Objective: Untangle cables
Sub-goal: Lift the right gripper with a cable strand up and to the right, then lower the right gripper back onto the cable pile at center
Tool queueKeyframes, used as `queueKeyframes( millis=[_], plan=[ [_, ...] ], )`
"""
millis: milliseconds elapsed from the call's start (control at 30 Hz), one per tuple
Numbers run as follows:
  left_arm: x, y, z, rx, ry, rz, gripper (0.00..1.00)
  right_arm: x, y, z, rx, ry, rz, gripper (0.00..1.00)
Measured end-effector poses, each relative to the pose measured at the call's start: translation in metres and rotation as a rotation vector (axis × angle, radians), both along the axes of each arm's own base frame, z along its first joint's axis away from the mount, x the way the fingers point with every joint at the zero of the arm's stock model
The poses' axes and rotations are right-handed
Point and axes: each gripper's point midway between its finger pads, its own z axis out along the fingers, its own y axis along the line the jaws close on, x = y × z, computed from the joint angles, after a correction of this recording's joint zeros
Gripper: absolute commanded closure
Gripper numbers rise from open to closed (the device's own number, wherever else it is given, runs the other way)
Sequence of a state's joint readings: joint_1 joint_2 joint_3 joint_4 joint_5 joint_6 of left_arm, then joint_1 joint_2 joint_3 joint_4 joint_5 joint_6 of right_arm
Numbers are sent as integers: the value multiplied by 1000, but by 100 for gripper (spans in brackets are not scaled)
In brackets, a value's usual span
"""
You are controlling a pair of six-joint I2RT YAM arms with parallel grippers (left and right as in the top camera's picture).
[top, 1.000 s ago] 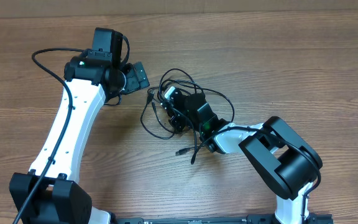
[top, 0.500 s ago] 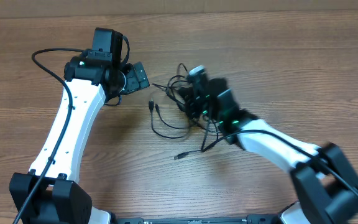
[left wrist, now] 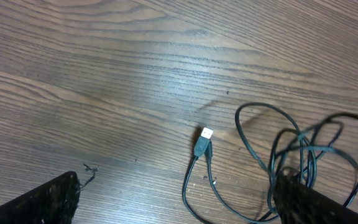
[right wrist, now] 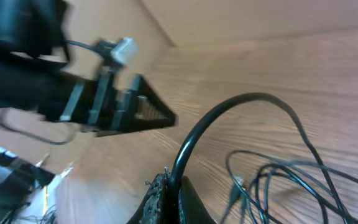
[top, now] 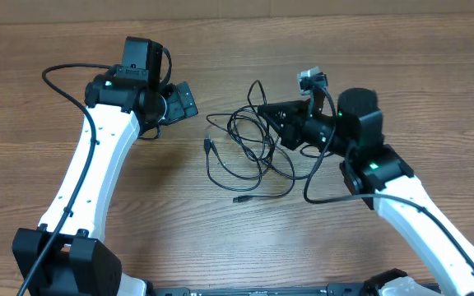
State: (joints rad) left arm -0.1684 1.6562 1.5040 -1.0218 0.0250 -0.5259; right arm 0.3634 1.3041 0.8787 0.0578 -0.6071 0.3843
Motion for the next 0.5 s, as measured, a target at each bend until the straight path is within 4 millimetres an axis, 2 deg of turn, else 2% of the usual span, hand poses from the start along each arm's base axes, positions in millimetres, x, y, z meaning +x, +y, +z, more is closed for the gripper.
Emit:
queueKeyframes(
  millis=[67,133,167,200,233,267,300,333,400,500],
  plan=[
    [0,0,0,0,0,0,0,-2,-3,6,-4,-19,-9,96],
    [0,0,0,0,0,0,0,7,-11,3,-36,-33,-74,95],
    [0,0,0,0,0,0,0,14,-18,0,-60,-38,-128,87],
    [0,0,0,0,0,0,0,23,-28,-4,-93,-45,-199,72],
    [0,0,0,0,0,0,0,33,-41,-7,-126,-50,-283,33],
    [0,0,0,0,0,0,0,41,-53,-10,-159,-56,-360,14],
    [0,0,0,0,0,0,1,48,-67,-13,-191,-56,-434,4],
    [0,0,0,0,0,0,0,53,-80,-18,-225,-48,-502,0],
    [0,0,0,0,0,0,0,56,-101,-28,-290,-24,-597,0],
    [0,0,0,0,0,0,1,52,-115,-46,-369,30,-647,0]
  ],
)
